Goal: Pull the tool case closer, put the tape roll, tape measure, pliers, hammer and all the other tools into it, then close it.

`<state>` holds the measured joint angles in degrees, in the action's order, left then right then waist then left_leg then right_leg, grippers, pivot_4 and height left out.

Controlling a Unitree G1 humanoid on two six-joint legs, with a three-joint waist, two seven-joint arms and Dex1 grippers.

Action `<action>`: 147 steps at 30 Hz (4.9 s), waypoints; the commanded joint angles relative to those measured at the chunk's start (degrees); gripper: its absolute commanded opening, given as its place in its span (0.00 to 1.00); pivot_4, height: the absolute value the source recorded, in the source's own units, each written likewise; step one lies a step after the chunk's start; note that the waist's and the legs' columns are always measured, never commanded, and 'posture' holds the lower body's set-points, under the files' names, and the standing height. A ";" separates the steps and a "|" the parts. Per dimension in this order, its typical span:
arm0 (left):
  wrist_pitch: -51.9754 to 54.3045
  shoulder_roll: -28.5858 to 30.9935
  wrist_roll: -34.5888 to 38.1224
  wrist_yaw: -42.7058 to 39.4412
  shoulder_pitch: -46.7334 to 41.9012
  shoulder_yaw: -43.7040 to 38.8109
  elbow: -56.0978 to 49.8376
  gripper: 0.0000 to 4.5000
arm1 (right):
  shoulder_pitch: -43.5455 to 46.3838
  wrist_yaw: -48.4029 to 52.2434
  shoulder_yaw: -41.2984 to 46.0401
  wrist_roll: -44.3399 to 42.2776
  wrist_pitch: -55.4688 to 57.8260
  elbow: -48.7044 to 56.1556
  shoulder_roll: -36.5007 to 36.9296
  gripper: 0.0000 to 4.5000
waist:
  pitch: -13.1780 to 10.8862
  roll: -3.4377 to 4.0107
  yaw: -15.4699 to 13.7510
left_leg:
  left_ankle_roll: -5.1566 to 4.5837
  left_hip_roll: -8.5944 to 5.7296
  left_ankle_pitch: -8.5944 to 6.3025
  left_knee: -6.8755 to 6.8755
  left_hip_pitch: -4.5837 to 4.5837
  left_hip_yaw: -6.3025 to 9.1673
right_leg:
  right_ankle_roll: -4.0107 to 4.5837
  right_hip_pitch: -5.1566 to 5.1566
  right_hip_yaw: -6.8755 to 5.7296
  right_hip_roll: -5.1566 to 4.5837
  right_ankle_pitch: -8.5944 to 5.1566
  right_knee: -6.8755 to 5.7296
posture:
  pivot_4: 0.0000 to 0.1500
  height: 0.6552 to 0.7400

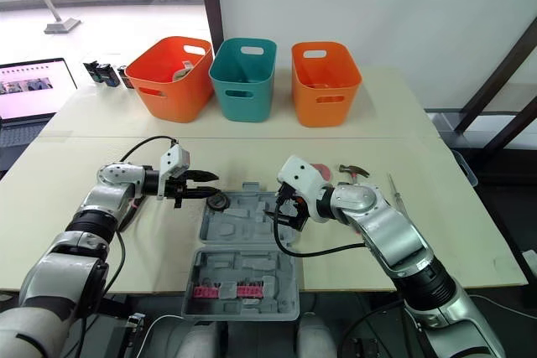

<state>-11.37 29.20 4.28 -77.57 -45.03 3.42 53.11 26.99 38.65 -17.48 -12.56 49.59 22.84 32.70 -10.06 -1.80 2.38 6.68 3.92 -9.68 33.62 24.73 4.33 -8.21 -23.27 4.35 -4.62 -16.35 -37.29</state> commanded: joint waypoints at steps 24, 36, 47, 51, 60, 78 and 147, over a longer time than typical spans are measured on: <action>-0.31 -0.13 -0.68 -0.32 3.29 1.21 -3.24 0.42 | -0.32 -0.12 0.39 -0.05 -0.68 2.21 -0.17 1.00 | 0.00 0.00 -0.03 | 0.00 0.00 0.00 0.00 0.00 0.00 | 0.00 0.00 0.00 0.00 0.00 0.00 | 1.00 1.00; -6.17 -0.62 -4.20 4.28 5.81 3.34 2.47 0.42 | -0.76 -0.23 0.81 -0.09 -0.41 2.92 0.19 1.00 | 0.01 0.02 -0.02 | 0.00 0.00 0.00 0.01 -0.06 0.00 | 0.01 0.06 0.00 0.00 0.00 0.01 | 1.00 1.00; 1.32 1.35 2.08 -0.26 6.58 0.50 -8.14 0.42 | -0.82 -0.03 0.76 -0.19 -0.59 2.87 0.14 1.00 | 0.01 0.02 0.00 | 0.00 0.00 0.00 -0.02 -0.11 0.00 | 0.01 0.10 0.00 0.00 0.00 0.01 | 1.00 1.00; 5.83 1.71 4.05 0.05 7.54 -0.28 -13.10 0.42 | -0.77 0.09 0.67 -0.26 -0.59 2.90 0.11 1.00 | 0.01 0.02 -0.02 | 0.00 0.00 0.00 -0.01 -0.11 0.00 | 0.02 0.11 0.00 0.00 0.00 0.02 | 1.00 1.00; 1.71 1.18 1.82 6.24 9.97 -0.19 -11.78 0.42 | -0.34 0.28 0.31 -0.22 -0.67 2.70 -0.05 1.00 | 0.01 0.02 0.00 | 0.00 0.00 0.00 -0.02 -0.11 0.00 | 0.02 0.10 0.00 0.00 -0.01 0.02 | 1.00 1.00; -7.42 0.69 -3.45 11.07 11.73 3.13 -7.39 0.42 | -0.92 0.45 0.68 -0.94 -0.15 3.67 -0.20 1.00 | 0.01 0.02 -0.02 | 0.00 0.00 0.00 -0.02 -0.10 0.00 | 0.02 0.10 0.00 0.00 -0.01 0.05 | 1.00 1.00; 19.61 20.03 21.29 16.79 52.05 -33.64 -41.34 0.98 | -45.79 1.74 45.11 -15.39 -10.42 15.36 6.84 1.00 | 0.04 -0.11 -0.17 | 0.06 0.02 -0.08 -0.55 -0.38 -0.58 | 1.03 0.33 0.03 -0.40 -0.18 1.05 | 1.00 1.00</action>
<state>6.29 48.98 23.98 -62.01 7.56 -30.35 16.46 -19.29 44.16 28.45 -26.44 35.98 34.08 40.69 -10.02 -1.90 2.21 6.74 3.93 -9.76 33.10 24.35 3.75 -7.19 -22.94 4.38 -5.02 -16.53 -36.23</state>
